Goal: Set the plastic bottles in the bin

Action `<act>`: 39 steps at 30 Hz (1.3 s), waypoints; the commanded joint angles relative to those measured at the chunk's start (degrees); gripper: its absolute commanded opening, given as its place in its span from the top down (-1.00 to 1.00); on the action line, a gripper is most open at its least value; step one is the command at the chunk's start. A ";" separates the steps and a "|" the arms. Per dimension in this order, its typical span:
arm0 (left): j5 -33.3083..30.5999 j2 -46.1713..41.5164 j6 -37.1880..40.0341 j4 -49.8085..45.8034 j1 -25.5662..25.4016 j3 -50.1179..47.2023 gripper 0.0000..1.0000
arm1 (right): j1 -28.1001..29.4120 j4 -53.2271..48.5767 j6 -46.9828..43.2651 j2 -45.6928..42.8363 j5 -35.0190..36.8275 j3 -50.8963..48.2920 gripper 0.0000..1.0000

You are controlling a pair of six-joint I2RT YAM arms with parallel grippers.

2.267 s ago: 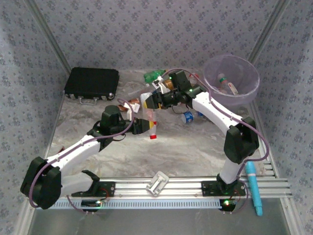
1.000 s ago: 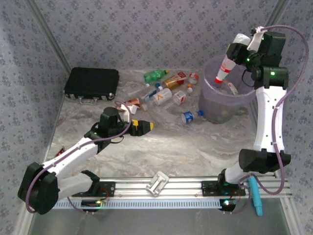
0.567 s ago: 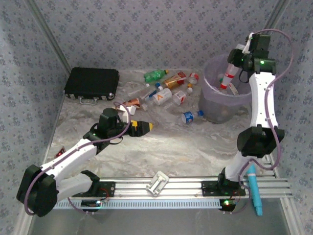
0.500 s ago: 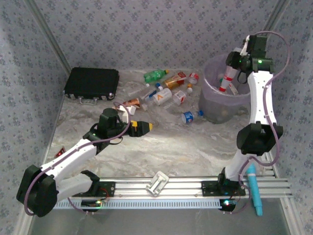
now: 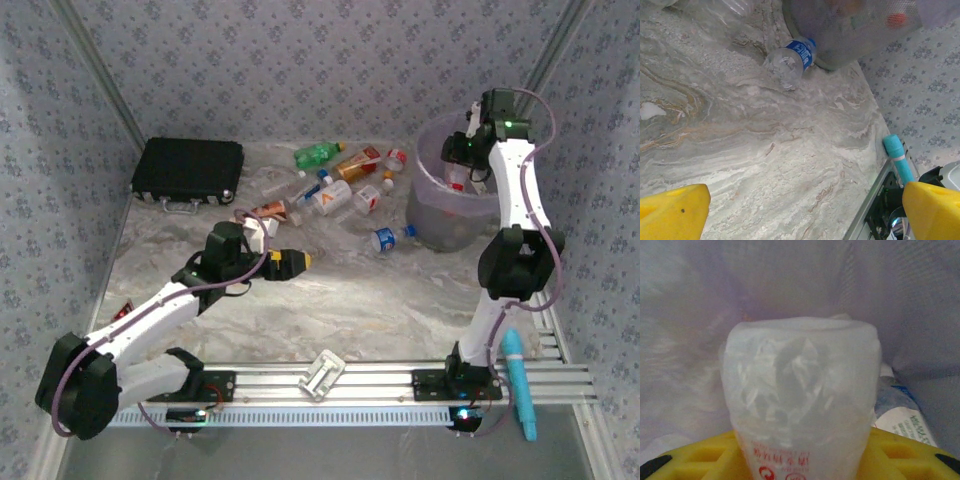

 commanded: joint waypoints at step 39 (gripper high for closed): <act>-17.37 15.68 16.38 -15.24 -7.10 18.13 -0.96 | 0.78 -6.83 1.85 -21.11 -3.49 -3.28 -0.71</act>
